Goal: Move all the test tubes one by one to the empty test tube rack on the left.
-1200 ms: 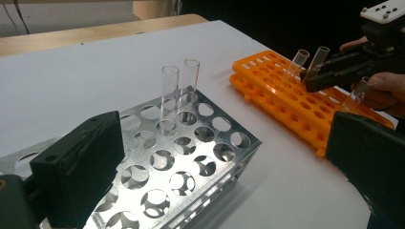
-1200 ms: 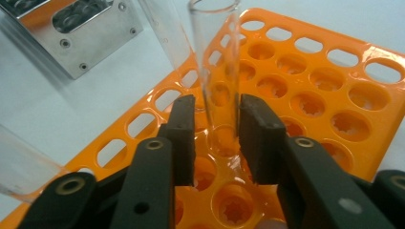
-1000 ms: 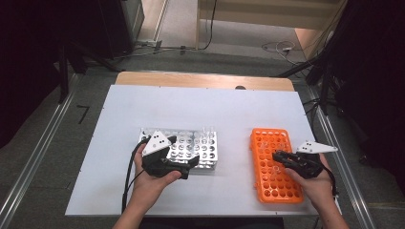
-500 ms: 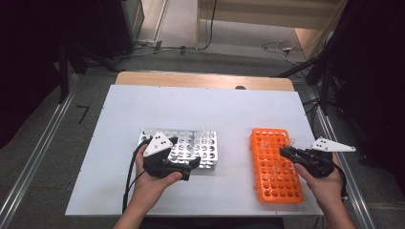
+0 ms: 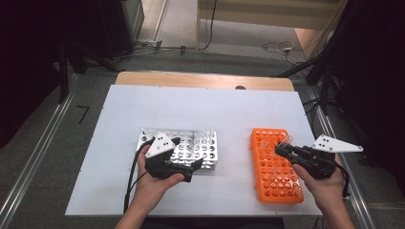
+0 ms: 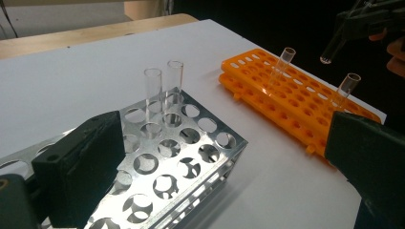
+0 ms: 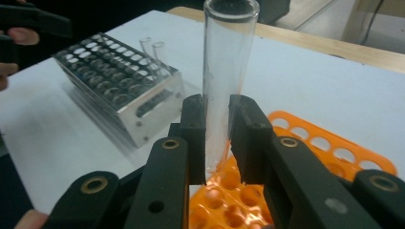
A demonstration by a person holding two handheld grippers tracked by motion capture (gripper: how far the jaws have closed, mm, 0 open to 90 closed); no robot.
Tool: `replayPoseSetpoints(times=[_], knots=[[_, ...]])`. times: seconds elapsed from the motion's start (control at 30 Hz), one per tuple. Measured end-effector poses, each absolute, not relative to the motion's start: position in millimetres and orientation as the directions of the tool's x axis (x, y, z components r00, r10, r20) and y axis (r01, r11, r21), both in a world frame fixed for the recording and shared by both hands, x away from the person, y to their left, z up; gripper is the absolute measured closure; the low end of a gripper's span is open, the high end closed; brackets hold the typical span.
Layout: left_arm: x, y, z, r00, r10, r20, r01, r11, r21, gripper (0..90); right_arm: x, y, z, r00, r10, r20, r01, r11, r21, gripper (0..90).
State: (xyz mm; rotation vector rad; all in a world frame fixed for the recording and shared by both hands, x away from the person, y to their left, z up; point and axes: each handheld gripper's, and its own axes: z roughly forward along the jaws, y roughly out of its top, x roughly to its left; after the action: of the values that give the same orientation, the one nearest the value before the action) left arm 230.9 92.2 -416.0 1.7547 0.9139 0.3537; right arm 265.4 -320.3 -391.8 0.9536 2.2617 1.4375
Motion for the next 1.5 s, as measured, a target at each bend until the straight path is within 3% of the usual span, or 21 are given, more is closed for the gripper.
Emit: replayPoseSetpoints(times=[0.53,1.5], knots=[[224,78,-409,0.702,0.687,-0.188,0.383,-0.143,0.913,0.2,248,-268,-392,-0.829,0.546,0.120,0.353,0.345,0.870,74.0],[205,46,-396,0.799,0.571,-0.190,0.336,-0.163,0.928,5.8,229,-209,-416,-0.894,0.426,0.139,0.341,0.447,0.827,74.1]])
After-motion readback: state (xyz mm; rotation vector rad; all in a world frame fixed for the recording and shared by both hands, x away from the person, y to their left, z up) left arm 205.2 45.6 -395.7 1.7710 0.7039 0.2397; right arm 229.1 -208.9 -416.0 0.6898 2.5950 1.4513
